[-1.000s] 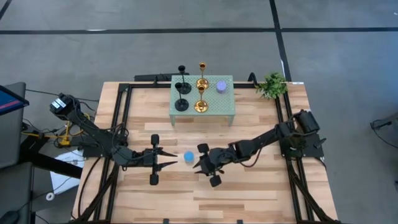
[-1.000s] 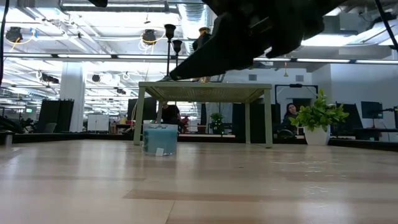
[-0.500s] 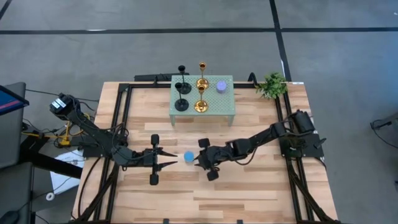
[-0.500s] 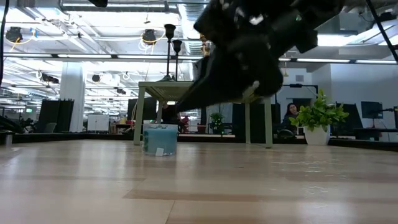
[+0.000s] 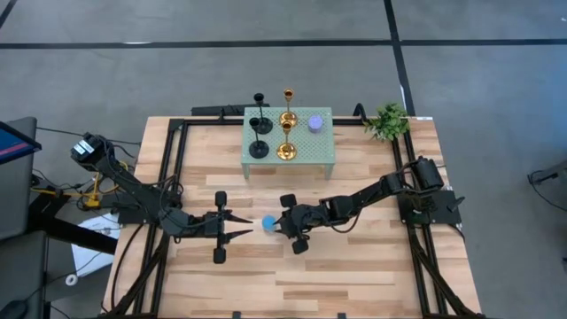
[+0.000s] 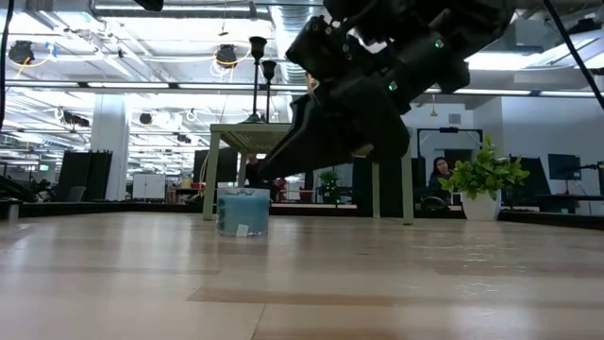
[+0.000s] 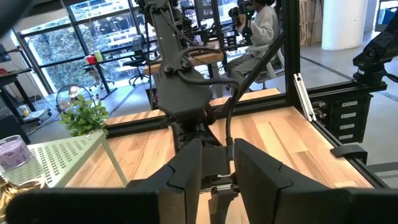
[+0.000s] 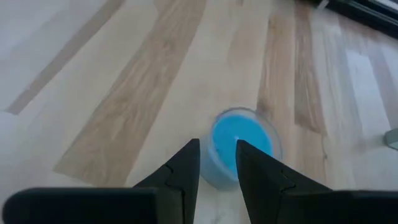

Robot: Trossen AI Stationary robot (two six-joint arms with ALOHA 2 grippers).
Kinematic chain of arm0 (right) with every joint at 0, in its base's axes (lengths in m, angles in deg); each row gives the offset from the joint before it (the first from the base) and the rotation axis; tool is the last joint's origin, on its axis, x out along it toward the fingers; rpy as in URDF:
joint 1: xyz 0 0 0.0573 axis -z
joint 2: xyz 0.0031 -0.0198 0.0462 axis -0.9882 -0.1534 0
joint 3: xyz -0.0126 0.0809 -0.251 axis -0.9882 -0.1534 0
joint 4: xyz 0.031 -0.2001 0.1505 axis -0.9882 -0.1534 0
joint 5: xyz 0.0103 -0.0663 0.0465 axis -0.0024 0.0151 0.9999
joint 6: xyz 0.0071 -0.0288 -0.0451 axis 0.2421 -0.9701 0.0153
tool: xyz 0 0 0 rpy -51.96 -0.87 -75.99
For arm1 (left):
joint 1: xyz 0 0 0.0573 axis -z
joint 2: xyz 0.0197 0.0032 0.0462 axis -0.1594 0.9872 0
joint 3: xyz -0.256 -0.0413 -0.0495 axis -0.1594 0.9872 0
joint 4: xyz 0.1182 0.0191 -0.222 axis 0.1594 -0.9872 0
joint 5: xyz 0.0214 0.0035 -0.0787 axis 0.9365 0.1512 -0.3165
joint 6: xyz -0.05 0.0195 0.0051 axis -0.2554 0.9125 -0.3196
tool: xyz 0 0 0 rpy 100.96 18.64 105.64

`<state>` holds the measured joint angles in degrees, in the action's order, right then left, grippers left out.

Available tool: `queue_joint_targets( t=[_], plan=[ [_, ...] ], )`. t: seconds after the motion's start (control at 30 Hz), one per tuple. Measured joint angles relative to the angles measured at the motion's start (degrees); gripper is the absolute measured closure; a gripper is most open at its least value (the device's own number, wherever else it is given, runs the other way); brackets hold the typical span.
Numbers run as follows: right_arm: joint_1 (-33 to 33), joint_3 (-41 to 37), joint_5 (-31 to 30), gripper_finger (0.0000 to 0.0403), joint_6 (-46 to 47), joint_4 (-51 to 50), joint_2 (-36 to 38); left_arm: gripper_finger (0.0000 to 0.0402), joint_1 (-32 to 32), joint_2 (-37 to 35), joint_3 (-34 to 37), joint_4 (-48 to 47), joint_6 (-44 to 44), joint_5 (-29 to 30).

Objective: Pick & Place candle stick holders
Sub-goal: Put the blue scented candle on the shelf aligned with the purple scented candle

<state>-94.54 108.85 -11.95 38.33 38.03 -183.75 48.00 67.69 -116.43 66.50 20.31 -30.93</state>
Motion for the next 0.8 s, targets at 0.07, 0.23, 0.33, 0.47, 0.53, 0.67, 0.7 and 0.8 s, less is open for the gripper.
queue_joint_targets(
  t=[0.07,0.23,0.33,0.47,0.53,0.67,0.7,0.8],
  plan=[
    [0.12,0.0,0.64,0.0308,0.01,0.12,0.0,0.0307,0.0,0.0,0.0,-0.02,0.0,0.0],
    [0.73,0.02,1.06,0.0308,0.02,-0.51,0.0,0.0307,0.0,0.0,0.0,0.0,0.0,0.0],
    [0.82,0.02,0.98,0.0308,0.02,-0.59,0.0,0.0307,0.0,0.0,0.0,0.0,0.0,0.0],
    [1.32,0.02,1.87,0.0308,0.04,-0.82,0.0,0.0307,0.0,0.0,0.0,0.0,0.0,0.0],
    [1.71,0.02,2.23,0.0308,0.08,-0.83,0.0,0.0307,0.0,0.0,0.0,0.0,0.0,0.0],
    [2.32,0.04,2.27,0.0308,2.57,-1.08,0.0,0.0307,0.0,0.0,0.0,-0.03,-0.65,0.0],
    [2.29,0.04,2.27,0.0308,3.23,-1.67,0.13,0.0307,0.0,0.09,0.0,-0.18,-1.9,0.0],
    [1.93,0.07,2.2,0.0308,3.56,-4.69,1.87,0.0307,0.0,0.19,-0.02,-2.81,-5.76,0.0]
  ],
)
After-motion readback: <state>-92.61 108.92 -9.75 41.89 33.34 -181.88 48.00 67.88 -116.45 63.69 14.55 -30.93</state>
